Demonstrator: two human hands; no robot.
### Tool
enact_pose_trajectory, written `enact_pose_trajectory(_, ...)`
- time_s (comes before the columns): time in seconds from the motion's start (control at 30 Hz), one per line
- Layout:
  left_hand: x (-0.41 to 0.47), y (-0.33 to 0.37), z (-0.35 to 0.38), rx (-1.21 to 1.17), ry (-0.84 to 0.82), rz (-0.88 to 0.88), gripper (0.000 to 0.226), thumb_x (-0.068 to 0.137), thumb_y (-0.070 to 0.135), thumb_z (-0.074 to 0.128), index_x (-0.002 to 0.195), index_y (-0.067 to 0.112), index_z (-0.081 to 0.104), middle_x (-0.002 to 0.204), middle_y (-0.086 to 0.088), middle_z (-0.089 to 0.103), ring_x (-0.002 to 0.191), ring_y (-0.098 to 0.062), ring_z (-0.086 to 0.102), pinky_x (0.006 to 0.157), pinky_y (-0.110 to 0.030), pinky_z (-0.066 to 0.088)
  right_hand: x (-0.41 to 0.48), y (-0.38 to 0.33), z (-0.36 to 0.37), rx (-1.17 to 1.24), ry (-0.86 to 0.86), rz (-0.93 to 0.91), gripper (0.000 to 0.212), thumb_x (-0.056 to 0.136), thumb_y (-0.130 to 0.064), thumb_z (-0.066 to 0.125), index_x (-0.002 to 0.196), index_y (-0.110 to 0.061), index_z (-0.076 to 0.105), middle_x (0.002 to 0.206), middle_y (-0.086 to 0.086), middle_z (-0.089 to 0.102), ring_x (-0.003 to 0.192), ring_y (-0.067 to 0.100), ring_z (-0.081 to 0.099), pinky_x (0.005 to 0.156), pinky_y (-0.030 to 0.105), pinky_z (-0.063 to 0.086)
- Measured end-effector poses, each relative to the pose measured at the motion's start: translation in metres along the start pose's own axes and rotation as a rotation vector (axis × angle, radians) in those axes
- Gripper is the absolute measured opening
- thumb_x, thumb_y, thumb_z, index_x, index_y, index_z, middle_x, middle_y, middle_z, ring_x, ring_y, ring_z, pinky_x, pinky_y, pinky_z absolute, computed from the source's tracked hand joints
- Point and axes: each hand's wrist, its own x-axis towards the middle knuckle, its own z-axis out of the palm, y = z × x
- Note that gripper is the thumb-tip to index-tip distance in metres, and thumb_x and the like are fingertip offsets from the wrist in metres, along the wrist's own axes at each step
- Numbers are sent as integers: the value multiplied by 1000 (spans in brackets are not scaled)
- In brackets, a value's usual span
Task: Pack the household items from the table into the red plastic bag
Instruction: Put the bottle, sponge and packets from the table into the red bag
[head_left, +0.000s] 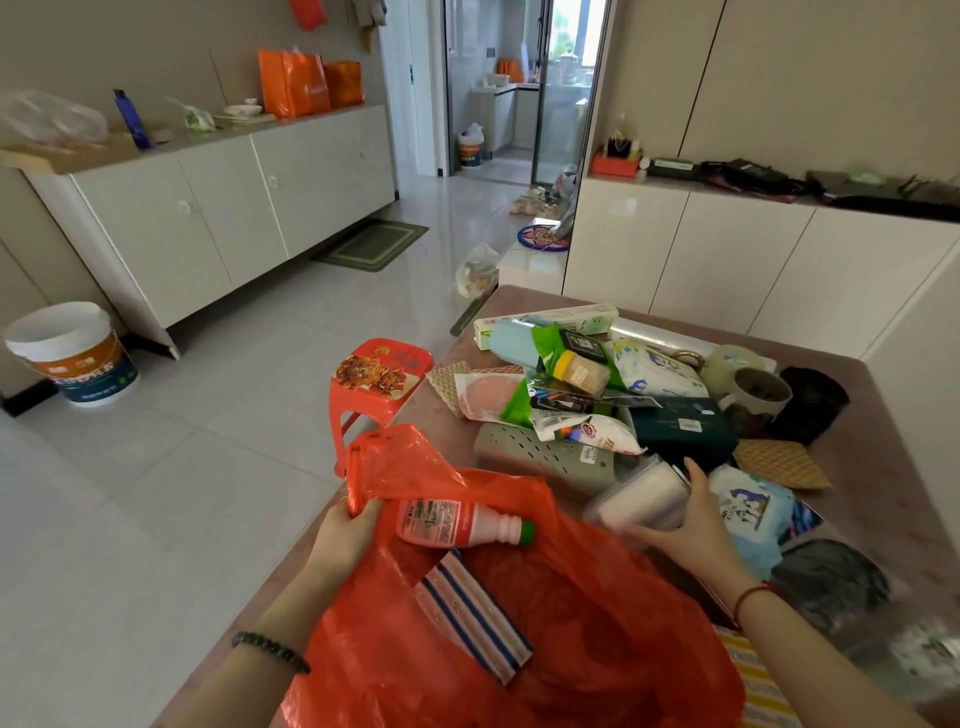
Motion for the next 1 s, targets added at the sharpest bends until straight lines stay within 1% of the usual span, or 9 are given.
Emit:
enact_pose_trajectory(0.13, -2, -2, -2, 1, -6, -15, 43, 90, 43, 49, 117, 10, 55, 104, -15, 65, 97, -35, 64, 91, -48, 51, -8, 5, 5, 128, 16, 84, 123, 59, -21, 86, 148, -17, 2, 154, 14, 19, 139, 33, 24, 111, 48, 25)
enact_pose_trajectory(0.4, -8, 0, -8, 13, -22, -6, 41, 88, 45, 51, 115, 13, 55, 111, -18, 66, 98, -35, 64, 92, -51, 51, -28, -25, -1, 327, 255, 17, 93, 63, -11, 83, 137, -10, 27, 138, 15, 43, 123, 32, 44, 90, 36, 42)
enact_pose_trajectory(0.53, -12, 1, -9, 20, -32, 13, 45, 89, 42, 51, 121, 10, 54, 114, -19, 65, 99, -36, 64, 92, -51, 51, -44, -78, -22, 625, 371, -182, 84, 69, -9, 78, 136, -16, 28, 122, -7, 47, 104, 7, 53, 81, 20, 53)
enact_pose_trajectory(0.6, -14, 2, -8, 12, -41, 16, 44, 90, 41, 51, 122, 10, 52, 115, -19, 64, 101, -36, 63, 92, -50, 51, -54, -105, -25, 704, 252, -235, 77, 71, -12, 76, 134, -19, 31, 110, -14, 51, 90, 1, 56, 65, 18, 58)
enact_pose_trajectory(0.67, -17, 5, -7, 13, -43, 22, 45, 91, 39, 50, 125, 10, 51, 115, -18, 64, 102, -36, 63, 92, -47, 51, -62, -123, -16, 683, 9, -180, 68, 69, -23, 77, 125, -20, 39, 94, -4, 61, 66, 9, 62, 49, 27, 54)
enact_pose_trajectory(0.73, -18, 6, -7, 20, -36, 31, 45, 91, 38, 51, 127, 11, 50, 115, -17, 64, 103, -35, 63, 91, -45, 51, -72, -127, 8, 542, -231, -112, 58, 68, -29, 79, 115, -20, 46, 85, 1, 64, 48, 8, 59, 42, 24, 47)
enact_pose_trajectory(0.83, -17, 7, -9, 39, -14, 41, 36, 92, 31, 51, 122, 11, 54, 111, -16, 65, 100, -34, 63, 92, -46, 50, -89, -114, 59, 389, -435, -64, 59, 68, -25, 80, 116, -20, 46, 98, -3, 62, 62, 2, 59, 42, 11, 43)
enact_pose_trajectory(0.93, -18, 8, -11, 44, -3, 50, 11, 93, 22, 49, 91, 17, 59, 85, -8, 68, 78, -28, 64, 87, -47, 53, -97, -101, 99, 302, -546, -51, 56, 73, -25, 75, 117, -22, 41, 105, -9, 56, 94, 8, 57, 65, 16, 47)
enact_pose_trajectory(1.0, -18, 8, -10, 53, 8, 68, 19, 93, 20, 48, 76, 23, 55, 71, -1, 62, 68, -22, 61, 82, -44, 53, -101, -99, 117, 211, -591, -64, 53, 78, -17, 67, 123, -20, 40, 108, -9, 55, 100, 7, 55, 77, 17, 46)
